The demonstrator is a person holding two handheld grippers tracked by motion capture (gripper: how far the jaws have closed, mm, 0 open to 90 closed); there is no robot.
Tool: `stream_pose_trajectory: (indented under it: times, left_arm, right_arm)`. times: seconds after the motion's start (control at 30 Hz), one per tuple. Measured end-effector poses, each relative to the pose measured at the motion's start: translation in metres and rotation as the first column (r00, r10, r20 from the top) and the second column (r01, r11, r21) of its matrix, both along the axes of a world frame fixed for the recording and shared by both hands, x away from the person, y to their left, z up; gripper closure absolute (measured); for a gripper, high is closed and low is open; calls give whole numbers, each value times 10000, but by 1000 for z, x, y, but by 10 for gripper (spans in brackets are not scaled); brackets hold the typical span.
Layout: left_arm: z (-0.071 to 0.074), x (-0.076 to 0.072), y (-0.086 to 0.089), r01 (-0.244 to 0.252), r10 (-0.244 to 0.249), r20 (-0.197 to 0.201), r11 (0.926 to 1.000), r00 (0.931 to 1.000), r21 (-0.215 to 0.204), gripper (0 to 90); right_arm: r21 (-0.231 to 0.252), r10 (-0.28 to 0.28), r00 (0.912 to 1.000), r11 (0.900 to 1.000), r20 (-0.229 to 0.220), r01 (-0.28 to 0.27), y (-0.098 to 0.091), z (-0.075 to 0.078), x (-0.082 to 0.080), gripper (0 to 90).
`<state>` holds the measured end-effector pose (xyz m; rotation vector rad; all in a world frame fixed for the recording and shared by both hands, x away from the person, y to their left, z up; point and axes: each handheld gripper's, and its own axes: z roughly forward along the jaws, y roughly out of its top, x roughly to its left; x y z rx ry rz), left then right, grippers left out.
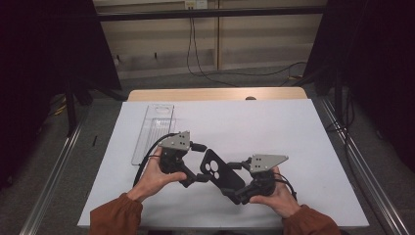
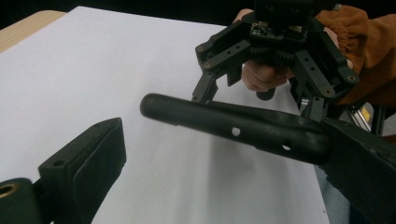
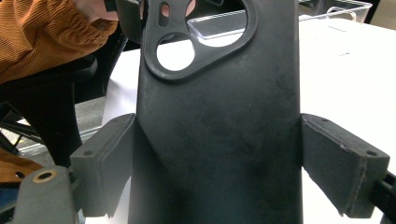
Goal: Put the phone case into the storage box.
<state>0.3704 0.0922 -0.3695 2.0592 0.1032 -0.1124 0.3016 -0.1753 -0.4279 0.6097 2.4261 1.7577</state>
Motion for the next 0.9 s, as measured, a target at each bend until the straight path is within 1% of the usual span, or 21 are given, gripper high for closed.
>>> stream_pose_trajectory:
  times: [0.1, 0.23, 0.27, 0.33, 0.4, 0.6, 0.7, 0.8, 0.9]
  left_arm:
    - [1, 2, 0, 203, -203, 40, 9998, 9998, 47, 28]
    - [0, 3, 0, 493, -492, -113, 9988, 9987, 84, 33]
    - [0, 4, 0, 552, -551, -71, 9984, 9985, 106, 33]
    - [-1, 5, 0, 627, -626, -125, 9980, 9980, 11, 33]
    - [-1, 5, -1, 698, -699, -94, 9975, 9975, -91, 33]
    - [-1, 5, -1, 968, -982, -352, 9945, 9945, -390, 48]
    - [-1, 4, -2, 1161, -1176, -315, 9922, 9926, -458, 66]
    - [0, 3, -3, 1289, -1303, -268, 9904, 9911, -501, 80]
    - [0, 3, -4, 1416, -1429, -246, 9889, 9894, -457, 84]
  right_arm:
    - [43, 66, 10000, 10000, -36, -65, 0, 0, 0, 143]
    - [91, 177, 9998, 9998, -77, -176, 0, 1, 0, 143]
    - [91, 195, 9998, 9998, -80, -194, 0, 0, 0, 143]
    - [102, 231, 9997, 9997, -100, -230, 0, 0, 0, 143]
    - [123, 239, 9996, 9996, -124, -237, 0, 0, 0, 143]
    - [214, 391, 9991, 9990, -191, -387, 0, 0, 0, 143]
    - [205, 557, 9982, 9983, -237, -552, 1, 0, -1, 144]
    - [180, 597, 9979, 9981, -248, -593, 1, -1, -1, 143]
    - [173, 674, 9973, 9976, -274, -670, 2, -1, -1, 144]
